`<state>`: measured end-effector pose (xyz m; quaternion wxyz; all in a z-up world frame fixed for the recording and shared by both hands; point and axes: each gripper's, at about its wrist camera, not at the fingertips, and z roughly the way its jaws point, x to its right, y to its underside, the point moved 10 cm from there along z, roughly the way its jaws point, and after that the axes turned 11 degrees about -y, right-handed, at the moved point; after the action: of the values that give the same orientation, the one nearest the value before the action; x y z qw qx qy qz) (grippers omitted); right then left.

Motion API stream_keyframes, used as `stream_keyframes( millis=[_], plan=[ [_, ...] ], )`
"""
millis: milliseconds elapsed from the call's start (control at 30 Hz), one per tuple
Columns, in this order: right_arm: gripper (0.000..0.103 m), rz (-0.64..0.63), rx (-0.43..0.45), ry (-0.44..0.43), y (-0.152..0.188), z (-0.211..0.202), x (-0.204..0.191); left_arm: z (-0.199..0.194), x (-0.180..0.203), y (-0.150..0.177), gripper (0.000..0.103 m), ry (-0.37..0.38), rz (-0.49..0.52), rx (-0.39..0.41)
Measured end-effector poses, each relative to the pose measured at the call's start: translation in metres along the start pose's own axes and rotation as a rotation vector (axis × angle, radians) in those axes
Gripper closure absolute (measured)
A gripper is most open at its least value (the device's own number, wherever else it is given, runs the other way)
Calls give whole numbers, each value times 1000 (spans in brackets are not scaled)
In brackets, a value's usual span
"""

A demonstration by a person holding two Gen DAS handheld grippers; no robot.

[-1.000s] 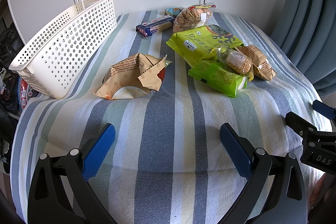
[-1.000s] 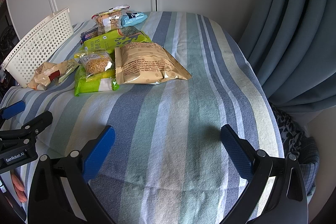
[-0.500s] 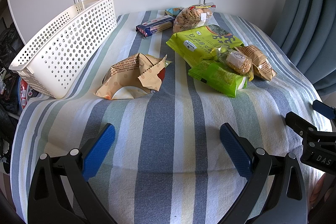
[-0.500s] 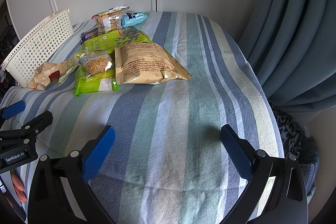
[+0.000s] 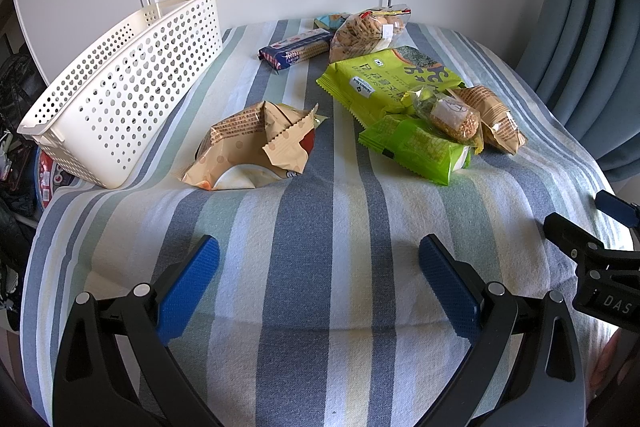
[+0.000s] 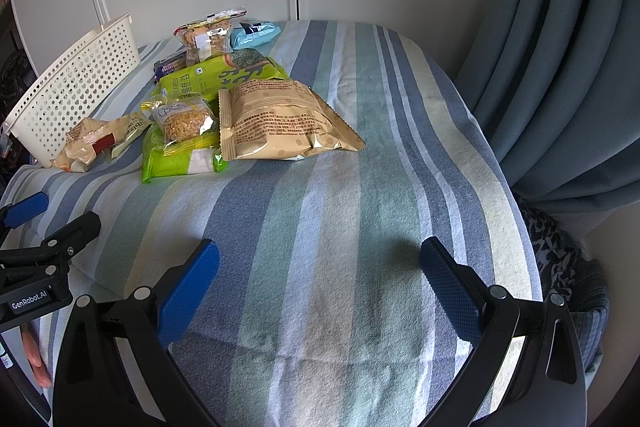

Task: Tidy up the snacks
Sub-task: 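Move the left tool toward the tan paper pouch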

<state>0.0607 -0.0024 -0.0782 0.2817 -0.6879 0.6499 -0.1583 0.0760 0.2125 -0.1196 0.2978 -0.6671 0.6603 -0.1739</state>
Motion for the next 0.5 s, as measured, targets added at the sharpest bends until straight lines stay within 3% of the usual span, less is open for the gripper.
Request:
stream_keyframes(
  millis=[233, 400, 500],
  plan=[
    [5, 21, 28, -27, -6, -6, -1, -3, -5, -1, 2, 5, -13, 10],
    [5, -35, 106, -44, -34, -26, -16, -10, -29, -20, 2, -24, -17, 55],
    [5, -60, 118, -67, -50, -26, -24, -13, -47, -34, 2, 9, -61, 77]
  ],
)
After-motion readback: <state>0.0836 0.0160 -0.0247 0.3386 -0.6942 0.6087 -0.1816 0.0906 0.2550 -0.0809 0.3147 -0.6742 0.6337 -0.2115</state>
